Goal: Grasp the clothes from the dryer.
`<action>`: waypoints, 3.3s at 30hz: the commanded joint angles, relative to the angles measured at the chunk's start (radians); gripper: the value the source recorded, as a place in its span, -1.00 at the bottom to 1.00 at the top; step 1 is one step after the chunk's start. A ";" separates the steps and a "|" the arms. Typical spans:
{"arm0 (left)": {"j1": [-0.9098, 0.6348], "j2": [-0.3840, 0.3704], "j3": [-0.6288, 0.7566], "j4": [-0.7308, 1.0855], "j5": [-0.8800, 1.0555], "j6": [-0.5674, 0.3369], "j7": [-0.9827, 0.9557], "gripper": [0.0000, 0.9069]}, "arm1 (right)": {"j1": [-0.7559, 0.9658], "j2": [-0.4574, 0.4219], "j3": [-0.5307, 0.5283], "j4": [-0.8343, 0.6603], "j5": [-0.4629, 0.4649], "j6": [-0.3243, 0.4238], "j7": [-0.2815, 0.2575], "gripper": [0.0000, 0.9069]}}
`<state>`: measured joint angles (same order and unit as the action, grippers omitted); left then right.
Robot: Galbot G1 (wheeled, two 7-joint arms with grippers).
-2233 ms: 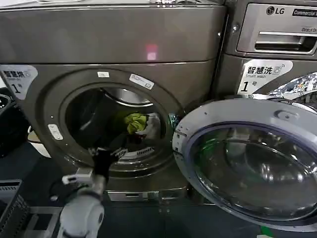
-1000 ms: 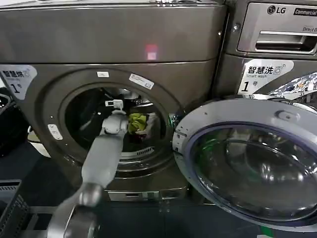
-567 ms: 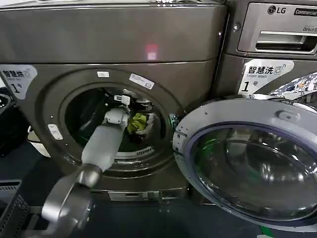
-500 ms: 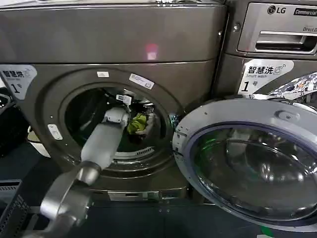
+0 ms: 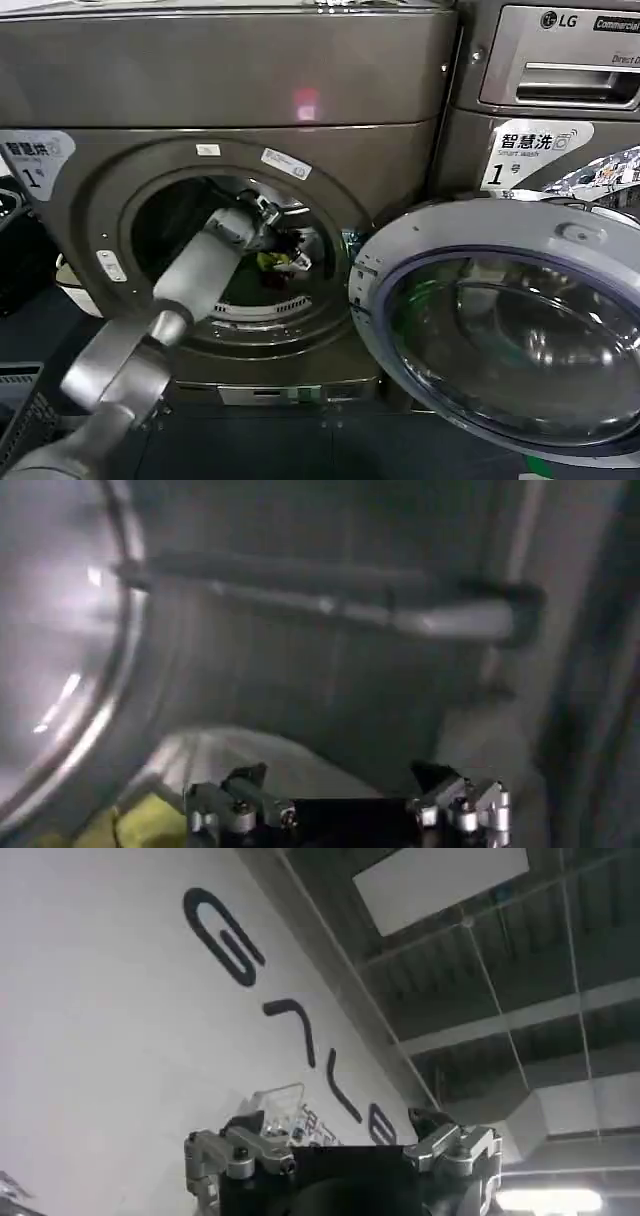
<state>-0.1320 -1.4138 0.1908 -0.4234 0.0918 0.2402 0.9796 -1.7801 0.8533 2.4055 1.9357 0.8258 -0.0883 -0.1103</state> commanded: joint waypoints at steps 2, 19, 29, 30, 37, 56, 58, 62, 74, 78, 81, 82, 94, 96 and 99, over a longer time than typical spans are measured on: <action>-0.079 -0.006 0.184 0.071 0.220 -0.058 0.222 1.00 | 0.001 0.000 -0.003 -0.001 -0.002 0.001 -0.001 1.00; -0.087 -0.040 0.231 0.157 0.476 -0.013 0.188 1.00 | 0.010 0.004 -0.019 0.000 -0.012 0.003 -0.004 1.00; -0.049 -0.054 0.230 0.170 0.464 -0.031 0.164 1.00 | 0.008 0.004 -0.022 0.001 -0.015 0.004 -0.005 1.00; -0.047 -0.055 0.231 0.173 0.466 -0.034 0.162 1.00 | 0.008 0.005 -0.022 0.001 -0.016 0.004 -0.006 1.00; -0.029 -0.059 0.234 0.186 0.477 -0.045 0.159 1.00 | 0.015 0.008 -0.036 0.008 -0.020 0.006 -0.007 1.00; -0.020 -0.069 0.231 0.199 0.474 -0.049 0.141 -1.00 | 0.018 0.018 -0.042 0.003 -0.026 0.013 -0.011 1.00; -0.018 -0.066 0.229 0.195 0.472 -0.050 0.141 -1.00 | 0.019 0.017 -0.045 0.002 -0.026 0.014 -0.011 1.00; -0.020 -0.060 0.229 0.192 0.479 -0.060 0.128 -1.00 | 0.024 0.015 -0.052 0.004 -0.028 0.014 -0.010 1.00; -0.021 -0.059 0.131 0.165 0.401 -0.022 0.120 -1.00 | 0.023 0.017 -0.051 0.005 -0.031 0.016 -0.010 1.00; -0.009 -0.038 0.049 0.098 0.302 -0.015 0.012 -1.00 | 0.022 0.016 -0.051 0.005 -0.030 0.017 -0.010 1.00; 0.013 -0.030 -0.054 0.044 0.169 0.010 -0.085 -1.00 | 0.023 0.018 -0.058 0.008 -0.030 0.017 -0.010 1.00; 0.024 -0.027 -0.070 0.027 0.131 0.010 -0.114 -1.00 | 0.024 0.018 -0.060 0.009 -0.031 0.017 -0.009 1.00; 0.154 -0.049 -0.323 -0.095 -0.053 -0.108 -0.519 -1.00 | 0.036 0.012 -0.072 0.009 -0.034 0.016 -0.007 1.00; 0.162 -0.056 -0.357 -0.097 -0.052 -0.120 -0.573 -1.00 | 0.037 0.012 -0.075 0.009 -0.035 0.016 -0.007 1.00; 0.171 -0.065 -0.411 -0.096 -0.053 -0.147 -0.674 -1.00 | 0.040 0.011 -0.079 0.009 -0.036 0.017 -0.007 1.00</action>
<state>-0.0123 -1.4690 -0.0403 -0.4677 0.1235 0.1598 0.6117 -1.7417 0.8655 2.3295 1.9449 0.7909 -0.0720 -0.1174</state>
